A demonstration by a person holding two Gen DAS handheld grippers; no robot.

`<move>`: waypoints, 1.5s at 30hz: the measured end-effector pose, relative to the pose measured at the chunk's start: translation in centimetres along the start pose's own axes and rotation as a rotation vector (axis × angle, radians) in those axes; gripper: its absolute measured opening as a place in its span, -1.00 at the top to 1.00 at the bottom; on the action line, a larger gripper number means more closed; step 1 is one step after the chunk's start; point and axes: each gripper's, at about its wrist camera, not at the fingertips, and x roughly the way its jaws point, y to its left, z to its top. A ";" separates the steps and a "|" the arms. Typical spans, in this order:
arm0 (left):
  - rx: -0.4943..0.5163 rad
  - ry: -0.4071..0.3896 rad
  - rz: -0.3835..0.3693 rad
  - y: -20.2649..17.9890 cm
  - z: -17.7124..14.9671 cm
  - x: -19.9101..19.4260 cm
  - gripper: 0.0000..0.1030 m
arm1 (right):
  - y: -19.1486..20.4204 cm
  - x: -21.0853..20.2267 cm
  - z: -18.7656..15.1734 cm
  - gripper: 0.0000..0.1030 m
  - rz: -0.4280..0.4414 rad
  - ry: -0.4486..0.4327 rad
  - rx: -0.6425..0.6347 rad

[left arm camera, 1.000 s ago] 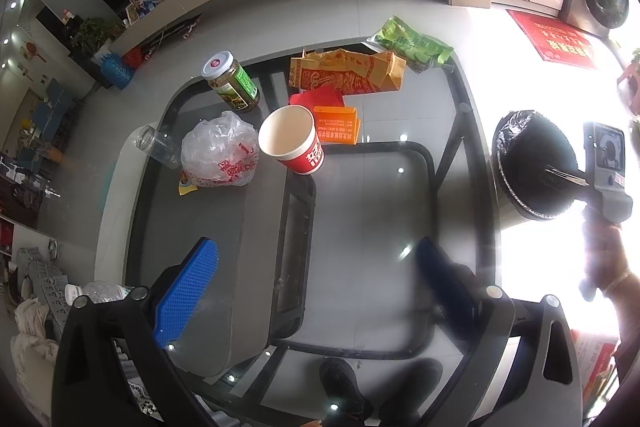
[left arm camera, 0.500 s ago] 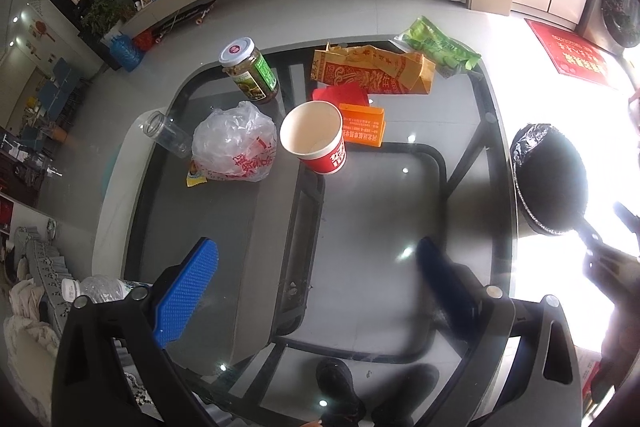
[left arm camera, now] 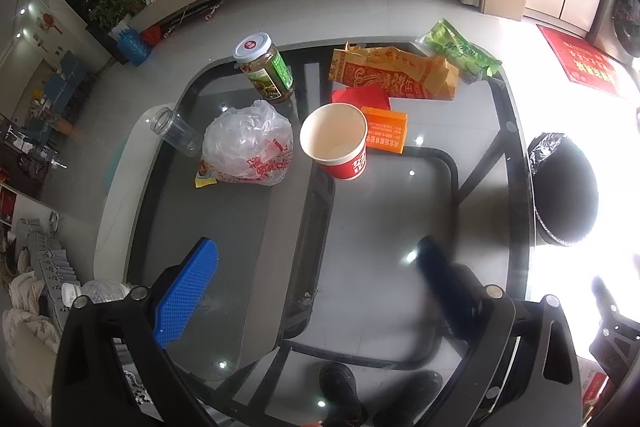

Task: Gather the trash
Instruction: 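Raise the open right gripper out of the bin back toward the table, then move the left tool toward the white-and-red paper cup on the table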

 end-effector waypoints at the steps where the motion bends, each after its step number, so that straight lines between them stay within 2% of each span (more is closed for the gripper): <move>1: 0.000 0.002 -0.001 0.0 0.0 0.1 -0.88 | 0.0 -0.2 -0.1 -0.63 0.000 0.000 0.000; 9: -0.009 0.027 -0.025 0.0 0.3 1.7 -0.88 | 1.5 -1.2 -1.0 -0.63 -0.002 0.004 -0.039; 20: -0.002 -0.001 -0.008 0.1 2.6 5.0 -0.88 | 2.5 -1.5 -1.9 -0.63 0.000 0.031 -0.006; 36: -0.029 0.017 -0.085 0.4 5.1 9.4 -0.88 | 3.4 -1.6 -1.9 -0.63 0.006 0.041 0.030; 45: -0.032 0.020 -0.102 -0.1 6.1 11.7 -0.88 | 3.5 -1.7 -1.6 -0.63 0.012 0.041 0.041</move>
